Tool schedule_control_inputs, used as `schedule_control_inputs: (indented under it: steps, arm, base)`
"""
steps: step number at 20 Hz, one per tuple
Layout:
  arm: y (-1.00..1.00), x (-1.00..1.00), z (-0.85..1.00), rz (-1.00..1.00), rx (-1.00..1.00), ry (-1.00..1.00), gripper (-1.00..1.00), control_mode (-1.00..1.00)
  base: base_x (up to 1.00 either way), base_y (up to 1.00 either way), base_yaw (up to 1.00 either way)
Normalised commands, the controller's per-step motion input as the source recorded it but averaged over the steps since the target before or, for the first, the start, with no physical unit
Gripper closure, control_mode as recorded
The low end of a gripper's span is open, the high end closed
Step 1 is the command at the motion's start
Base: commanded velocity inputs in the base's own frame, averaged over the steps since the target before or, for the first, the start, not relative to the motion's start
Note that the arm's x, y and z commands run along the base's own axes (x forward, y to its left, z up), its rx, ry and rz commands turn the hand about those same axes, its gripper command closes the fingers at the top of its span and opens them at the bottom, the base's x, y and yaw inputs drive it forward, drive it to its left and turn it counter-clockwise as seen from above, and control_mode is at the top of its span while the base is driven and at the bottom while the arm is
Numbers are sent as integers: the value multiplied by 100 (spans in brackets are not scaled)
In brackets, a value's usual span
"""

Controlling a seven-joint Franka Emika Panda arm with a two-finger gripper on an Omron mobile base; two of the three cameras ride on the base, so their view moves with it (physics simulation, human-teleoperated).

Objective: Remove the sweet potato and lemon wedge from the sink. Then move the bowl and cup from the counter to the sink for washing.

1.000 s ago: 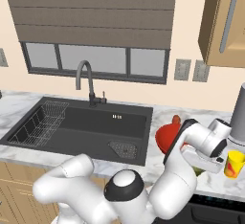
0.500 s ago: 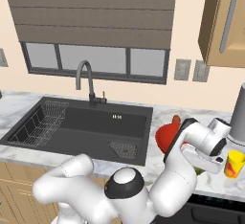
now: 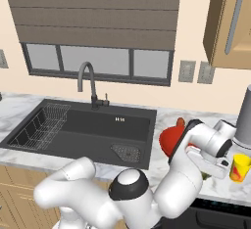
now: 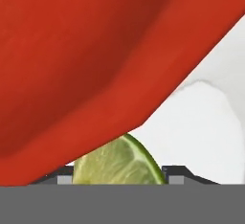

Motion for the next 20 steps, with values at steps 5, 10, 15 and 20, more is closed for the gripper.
schedule_control_inputs:
  steps: [5, 10, 15, 20]
  arm:
    - [0, 0, -6, -4, 0, 3, -100, -100]
    - [0, 0, 0, -3, 0, 0, -100, -100]
    - [-2, 0, 3, -3, 0, 0, -100, -100]
    - [-8, 0, 15, -4, 0, 0, -100, -100]
  base:
    - [0, 0, 0]
    - [0, 0, 0]
    - [0, 0, 0]
    - [0, 0, 0]
